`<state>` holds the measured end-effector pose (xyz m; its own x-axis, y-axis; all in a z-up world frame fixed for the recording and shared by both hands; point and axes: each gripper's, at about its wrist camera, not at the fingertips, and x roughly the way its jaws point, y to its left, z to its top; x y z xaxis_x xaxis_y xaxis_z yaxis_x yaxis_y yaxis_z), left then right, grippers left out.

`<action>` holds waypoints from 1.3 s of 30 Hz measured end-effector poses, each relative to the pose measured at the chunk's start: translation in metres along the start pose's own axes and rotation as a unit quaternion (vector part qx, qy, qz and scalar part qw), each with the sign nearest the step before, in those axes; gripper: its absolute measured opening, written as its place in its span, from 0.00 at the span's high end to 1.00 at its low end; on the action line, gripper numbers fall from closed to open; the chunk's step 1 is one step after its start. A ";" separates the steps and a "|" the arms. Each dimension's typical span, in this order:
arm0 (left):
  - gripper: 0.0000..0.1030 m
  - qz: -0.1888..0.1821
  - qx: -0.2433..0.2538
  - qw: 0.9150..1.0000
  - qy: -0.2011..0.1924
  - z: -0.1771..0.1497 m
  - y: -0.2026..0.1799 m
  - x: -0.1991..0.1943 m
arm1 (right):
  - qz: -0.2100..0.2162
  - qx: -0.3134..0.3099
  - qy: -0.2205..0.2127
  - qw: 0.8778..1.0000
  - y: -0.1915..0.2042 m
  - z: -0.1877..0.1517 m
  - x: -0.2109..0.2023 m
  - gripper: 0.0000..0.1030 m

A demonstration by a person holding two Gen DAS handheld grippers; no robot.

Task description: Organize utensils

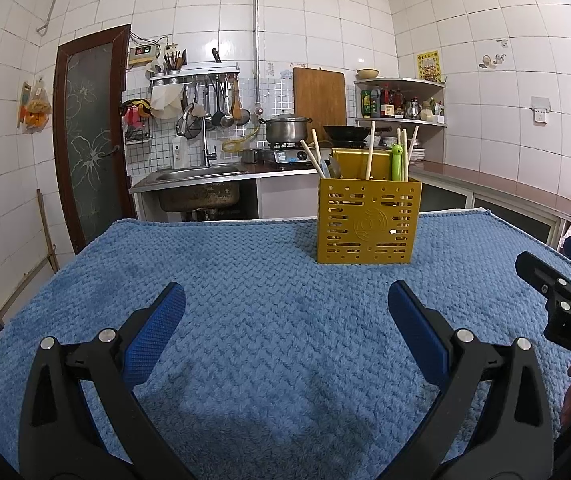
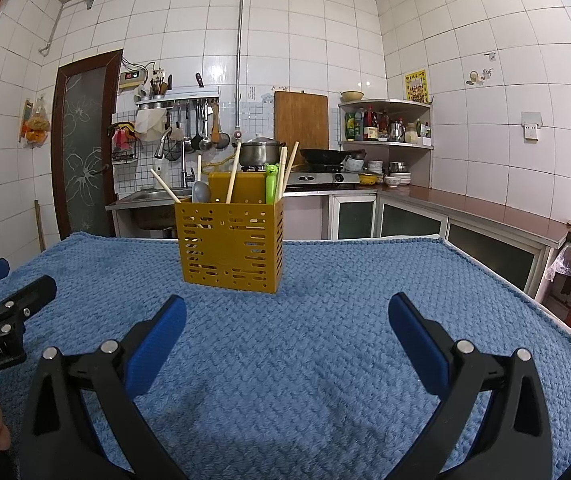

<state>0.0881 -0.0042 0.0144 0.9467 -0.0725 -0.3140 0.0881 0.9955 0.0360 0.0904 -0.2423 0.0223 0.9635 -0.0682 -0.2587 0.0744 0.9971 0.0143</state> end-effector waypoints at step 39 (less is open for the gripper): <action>0.05 -0.001 -0.001 1.000 -0.003 -0.001 0.001 0.000 | -0.001 -0.002 -0.003 1.000 0.001 0.001 -0.003 0.04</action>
<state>0.0880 -0.0033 0.0137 0.9484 -0.0740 -0.3083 0.0884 0.9955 0.0332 0.0874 -0.2411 0.0239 0.9651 -0.0705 -0.2523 0.0755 0.9971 0.0103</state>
